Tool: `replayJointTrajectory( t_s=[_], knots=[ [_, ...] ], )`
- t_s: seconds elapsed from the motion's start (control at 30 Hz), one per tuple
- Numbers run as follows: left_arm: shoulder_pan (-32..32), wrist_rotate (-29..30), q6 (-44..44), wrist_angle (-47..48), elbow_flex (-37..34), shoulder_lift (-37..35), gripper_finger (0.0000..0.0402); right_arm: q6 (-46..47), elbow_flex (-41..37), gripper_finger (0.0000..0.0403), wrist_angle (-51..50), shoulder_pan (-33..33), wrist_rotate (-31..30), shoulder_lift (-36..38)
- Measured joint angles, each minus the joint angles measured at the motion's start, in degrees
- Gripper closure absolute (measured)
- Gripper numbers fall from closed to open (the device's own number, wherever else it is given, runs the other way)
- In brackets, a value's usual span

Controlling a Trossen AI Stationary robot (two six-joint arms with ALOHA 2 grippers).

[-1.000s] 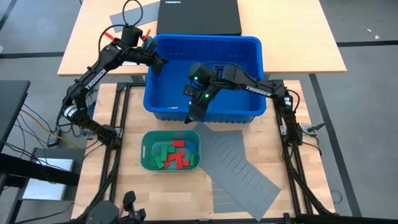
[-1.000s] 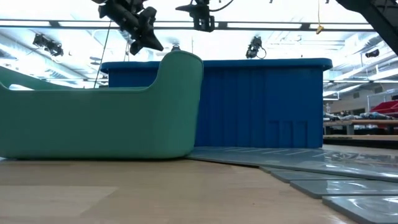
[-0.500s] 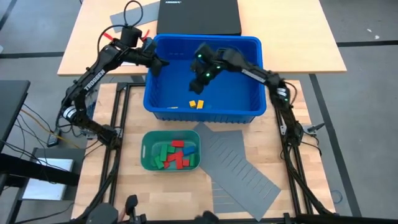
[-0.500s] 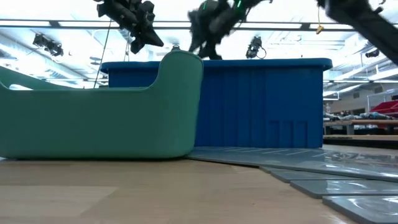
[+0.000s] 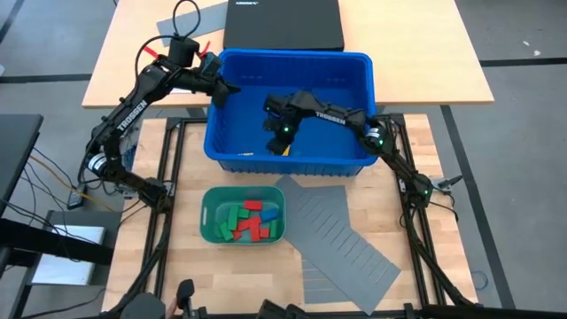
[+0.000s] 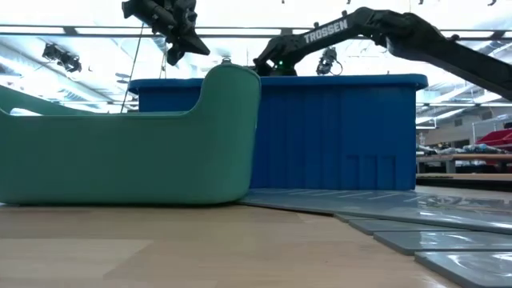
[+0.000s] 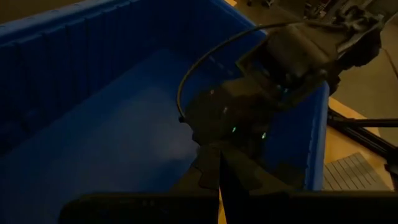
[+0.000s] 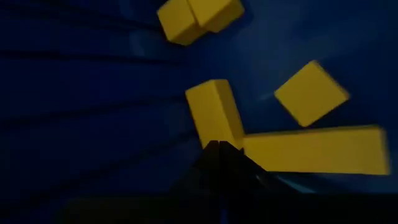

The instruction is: Sort Items/Unsort Items

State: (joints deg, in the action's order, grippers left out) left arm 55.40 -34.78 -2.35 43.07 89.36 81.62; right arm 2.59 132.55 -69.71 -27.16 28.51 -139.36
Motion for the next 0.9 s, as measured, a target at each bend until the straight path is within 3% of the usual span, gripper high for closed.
replayJointTrajectory(
  t_s=[0.13,0.3,0.53,0.63,0.73,0.8,0.9],
  knots=[
    [0.0,0.3,-0.1,-0.1,0.0,0.0,0.0396,3.5,-0.2,0.04,-0.2,0.5,-1.1,-1.4],
    [0.0,0.8,-0.1,-0.9,0.0,0.0,0.0396,8.1,-0.2,0.0401,0.2,0.1,-8.5,-1.4],
    [0.0,0.8,-0.2,-1.6,0.0,0.0,0.0396,10.9,0.3,0.0401,0.3,-3.3,-9.0,-0.5],
    [0.0,0.8,-0.2,-1.6,0.0,0.0,0.0396,4.4,1.5,0.0402,0.6,-4.9,-5.1,1.2],
    [0.0,0.8,-0.2,-1.5,0.0,0.0,0.0396,-10.6,1.5,0.0402,-2.7,-6.3,1.8,1.4],
    [0.0,0.8,-0.1,-1.4,0.0,0.0,0.0396,-20.4,1.1,0.0402,-5.3,-6.9,1.9,1.2],
    [0.0,0.8,0.0,-1.3,0.0,0.0,0.0396,-24.0,0.5,0.0402,-3.8,-8.0,2.9,1.2]
  ],
)
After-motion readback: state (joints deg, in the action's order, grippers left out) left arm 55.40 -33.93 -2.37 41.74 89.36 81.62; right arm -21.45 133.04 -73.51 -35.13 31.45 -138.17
